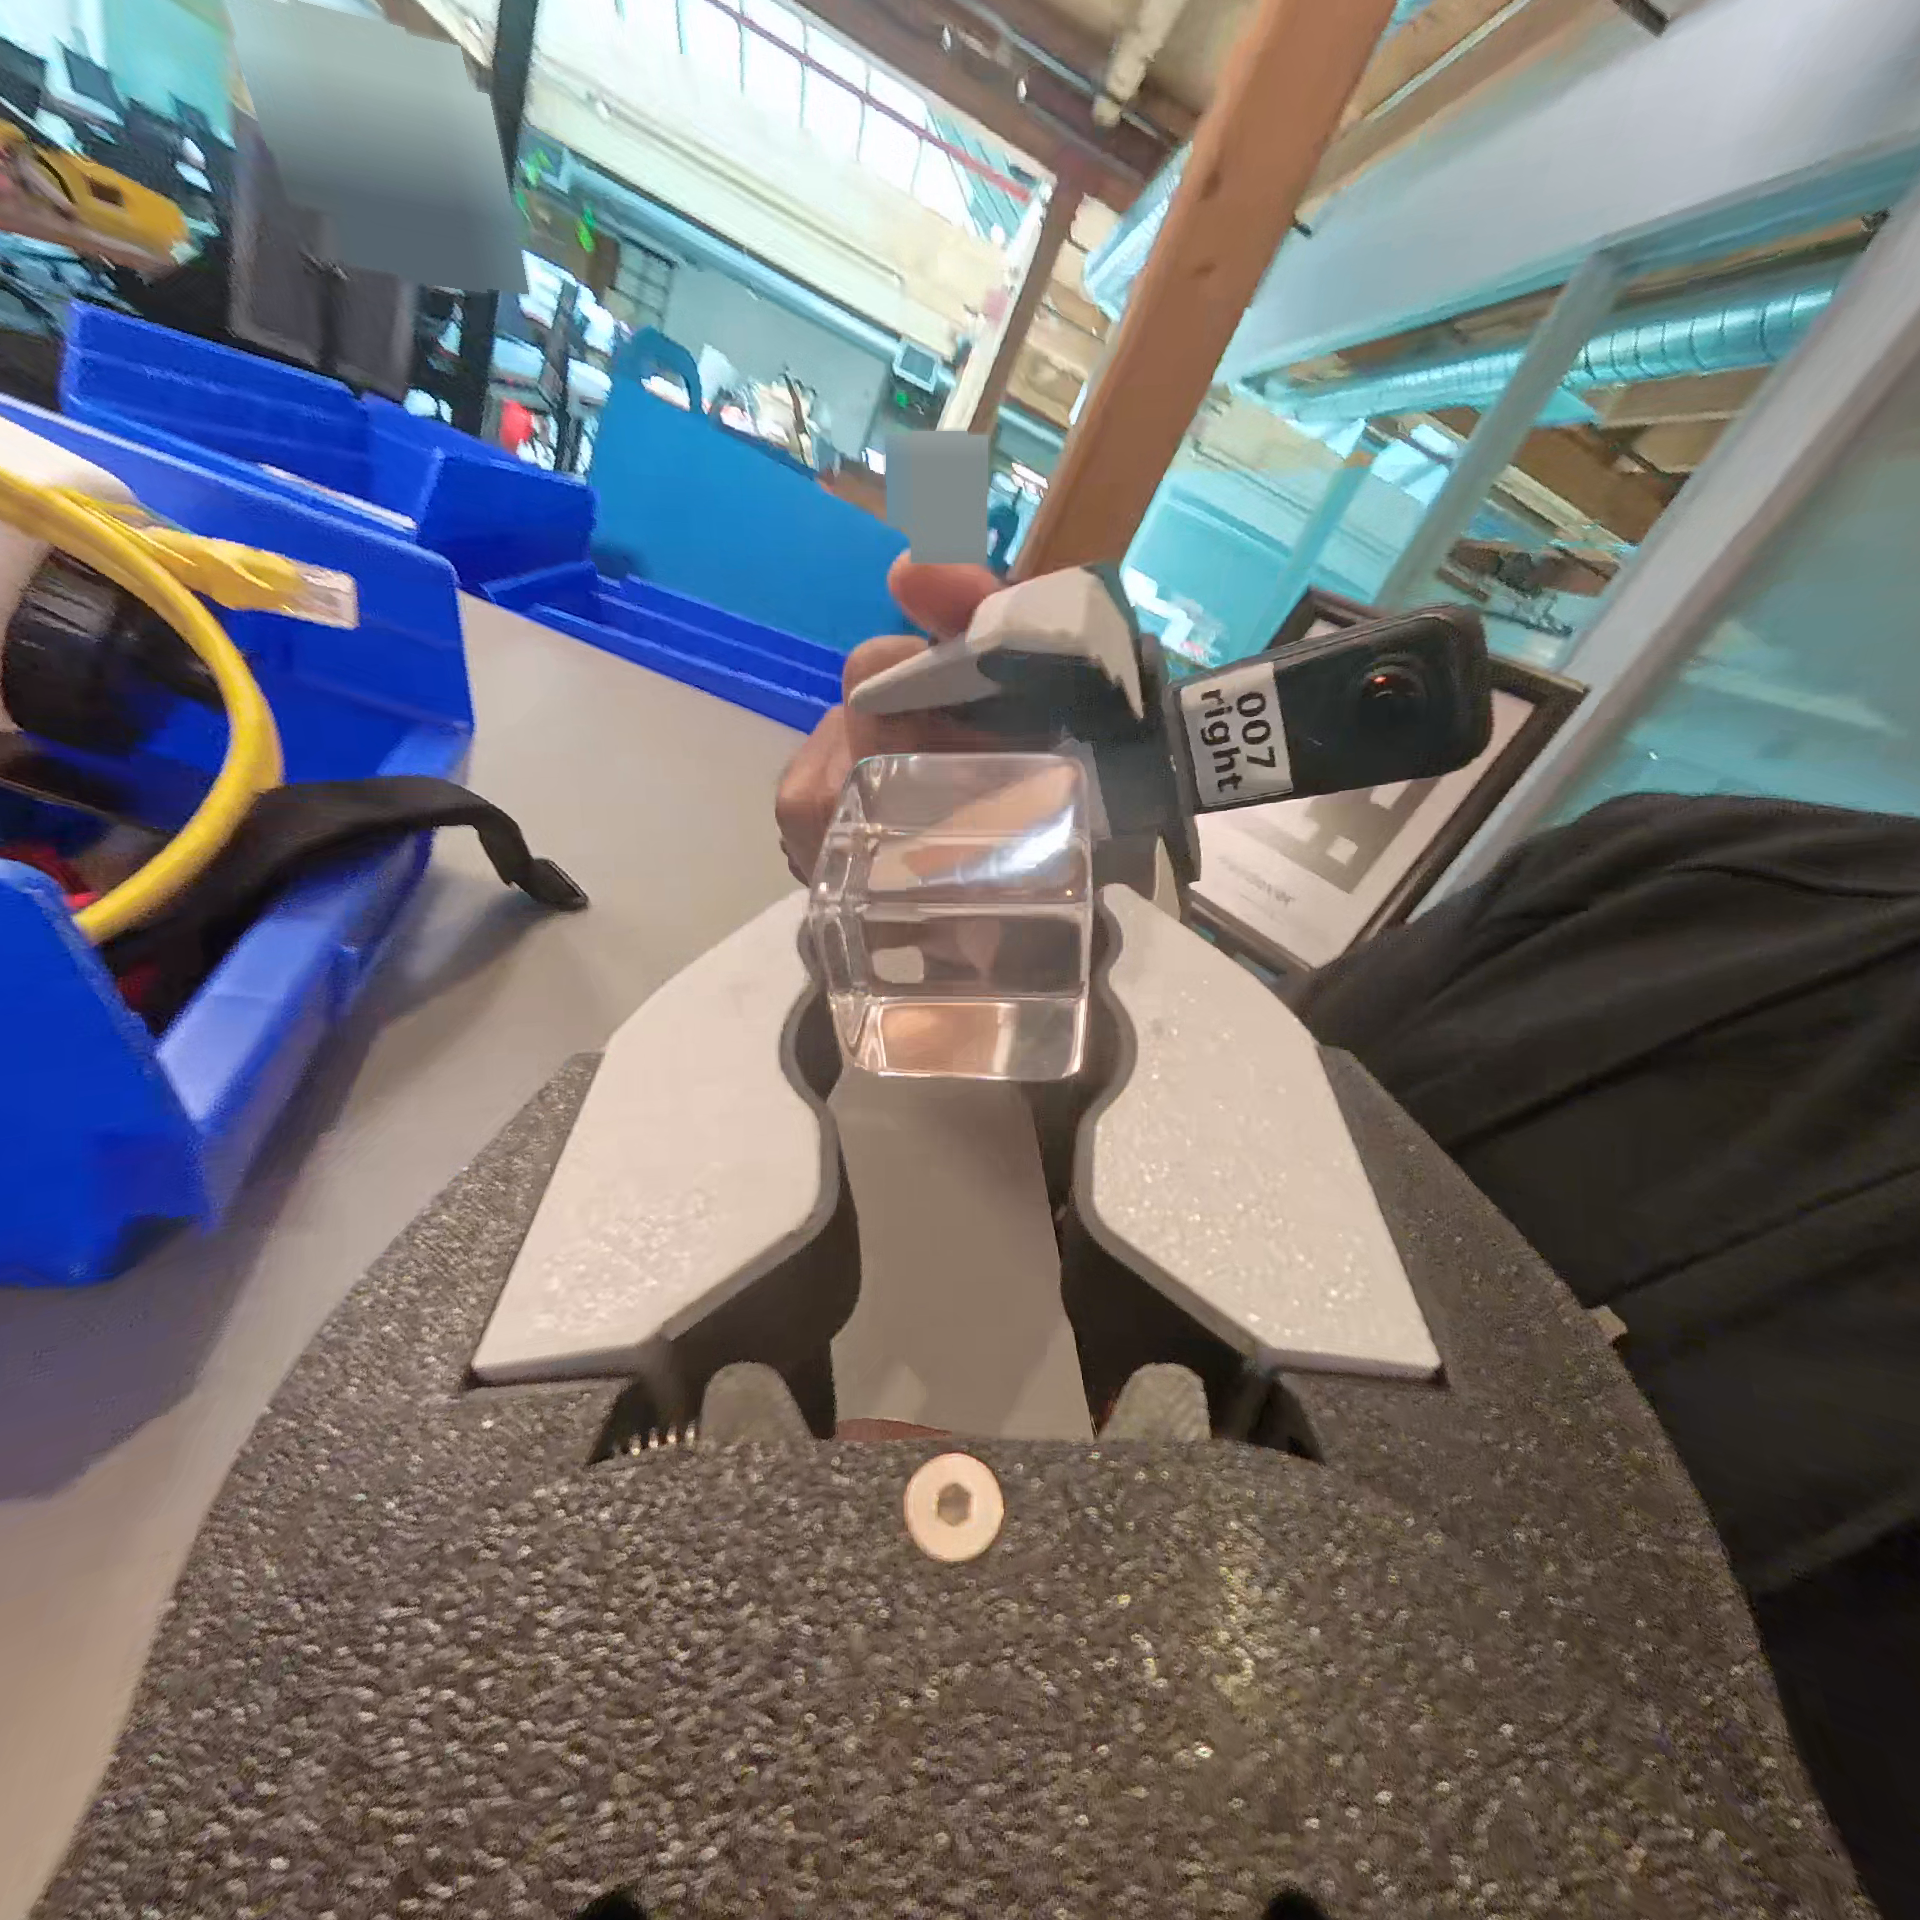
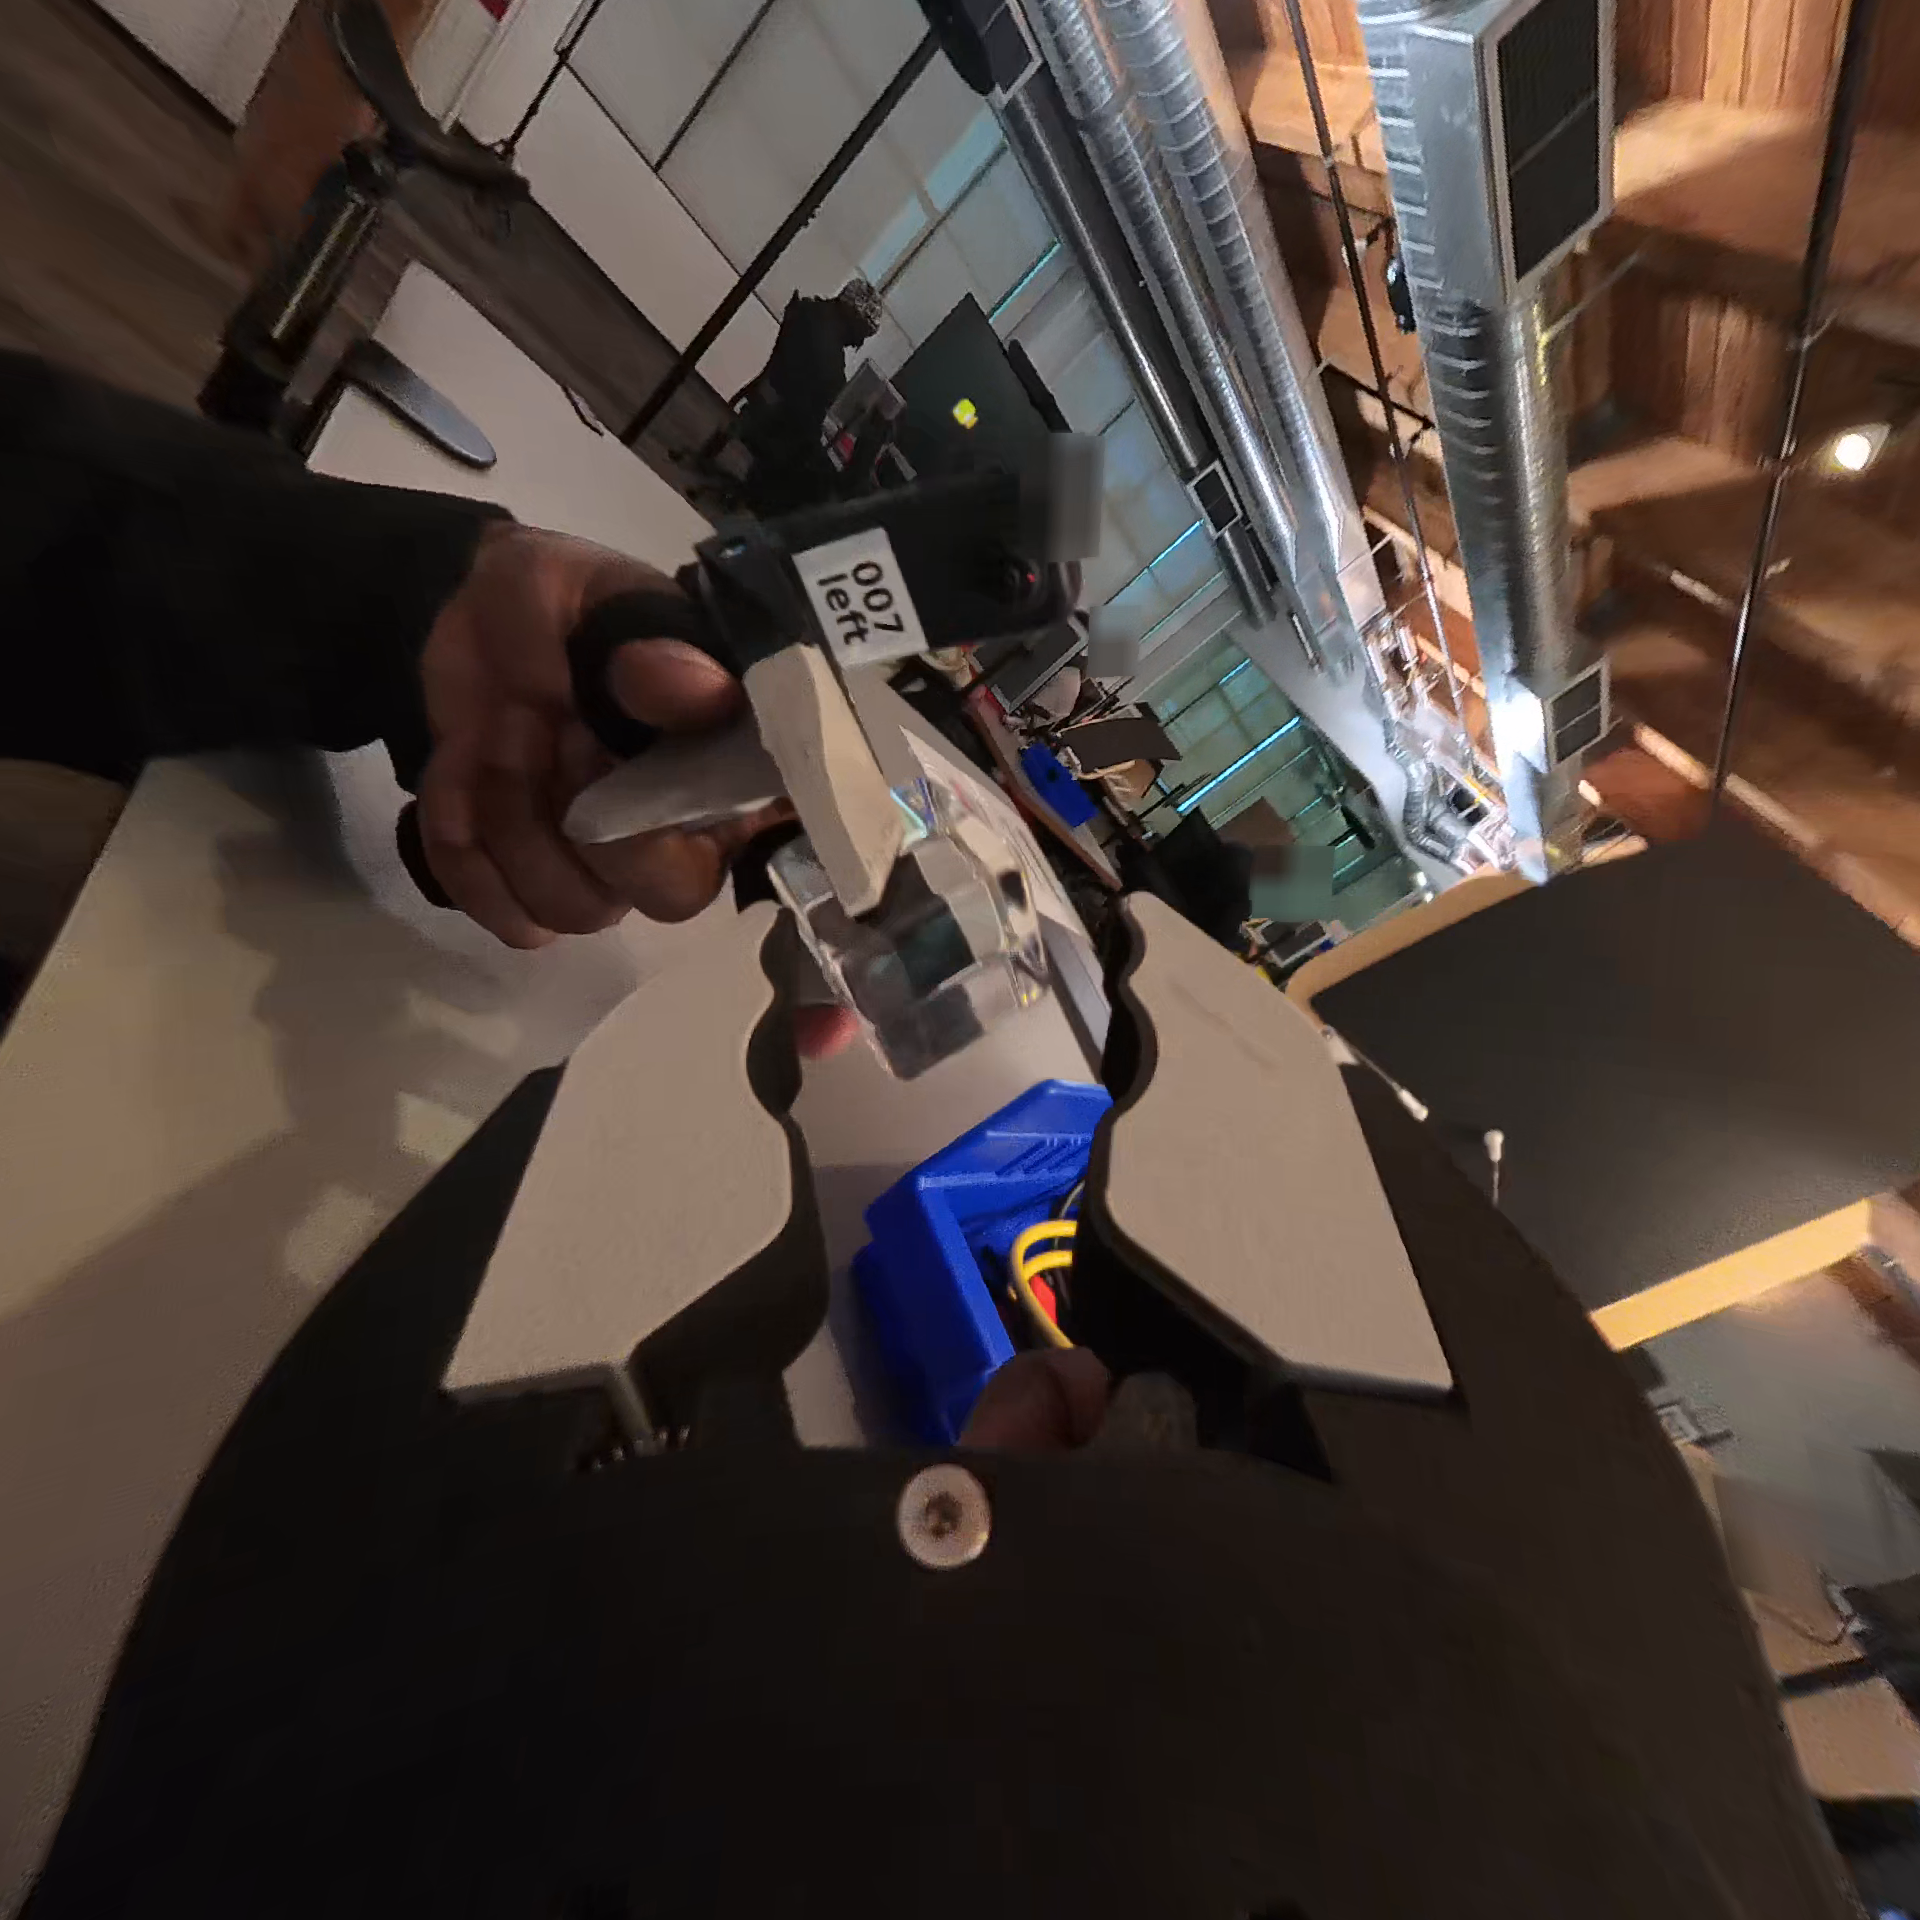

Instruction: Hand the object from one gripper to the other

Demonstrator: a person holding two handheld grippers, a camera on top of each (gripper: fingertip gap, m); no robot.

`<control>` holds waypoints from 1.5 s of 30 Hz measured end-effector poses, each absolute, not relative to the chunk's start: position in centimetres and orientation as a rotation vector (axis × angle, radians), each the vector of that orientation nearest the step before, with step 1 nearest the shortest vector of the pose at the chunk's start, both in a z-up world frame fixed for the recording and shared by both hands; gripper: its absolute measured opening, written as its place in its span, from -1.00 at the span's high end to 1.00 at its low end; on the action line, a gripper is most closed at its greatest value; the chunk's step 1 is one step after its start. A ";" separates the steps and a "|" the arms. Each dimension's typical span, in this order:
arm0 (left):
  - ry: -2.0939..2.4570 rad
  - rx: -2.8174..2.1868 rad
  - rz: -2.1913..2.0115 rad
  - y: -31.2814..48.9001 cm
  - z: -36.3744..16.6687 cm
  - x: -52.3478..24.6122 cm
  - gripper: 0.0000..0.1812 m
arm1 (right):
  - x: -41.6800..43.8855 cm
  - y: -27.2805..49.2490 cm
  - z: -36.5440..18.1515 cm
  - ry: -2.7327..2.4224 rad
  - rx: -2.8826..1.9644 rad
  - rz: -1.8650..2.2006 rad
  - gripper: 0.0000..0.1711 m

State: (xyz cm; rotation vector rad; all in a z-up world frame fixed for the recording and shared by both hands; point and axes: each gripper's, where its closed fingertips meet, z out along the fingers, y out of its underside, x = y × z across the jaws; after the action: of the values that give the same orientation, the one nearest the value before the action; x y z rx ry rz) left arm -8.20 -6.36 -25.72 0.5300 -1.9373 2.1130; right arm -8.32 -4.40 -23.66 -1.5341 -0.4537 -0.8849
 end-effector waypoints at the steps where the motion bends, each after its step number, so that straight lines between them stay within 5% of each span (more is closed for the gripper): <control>1: -1.955 0.510 2.094 -6.7 -25.9 -8.5 0.49 | -8.7 -4.0 -24.0 -0.487 -1.536 -0.892 0.34; 8: -2.089 0.421 2.199 -7.0 -25.4 -8.7 0.45 | -7.5 -3.4 -25.4 -0.412 -1.656 -0.835 0.42; 16: -2.515 -0.049 2.852 -4.1 -21.7 -9.0 0.26 | -7.8 -5.0 -24.3 -0.022 -1.642 0.001 0.44; 26: -3.251 -0.785 2.660 -7.7 -25.0 -8.3 0.17 | -10.0 -4.6 -24.9 0.044 -1.635 0.449 0.45; 28: -3.319 -0.772 2.612 -7.9 -25.4 -7.8 0.39 | -10.6 -4.1 -25.6 0.016 -1.676 0.448 0.44; 38: -3.946 0.092 2.215 -3.5 -25.0 -2.0 0.43 | -4.0 -4.6 -24.8 0.299 -1.620 0.019 0.41; 45: -4.305 -0.032 1.806 -4.6 -25.8 -1.1 0.42 | -3.8 -2.9 -26.1 0.363 -1.725 -0.212 0.38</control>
State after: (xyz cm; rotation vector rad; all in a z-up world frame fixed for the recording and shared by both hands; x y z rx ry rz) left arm -1.12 -4.63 -25.78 -0.0320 -4.3048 1.8059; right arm -3.75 -2.92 -26.13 -1.7247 0.3630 -0.2121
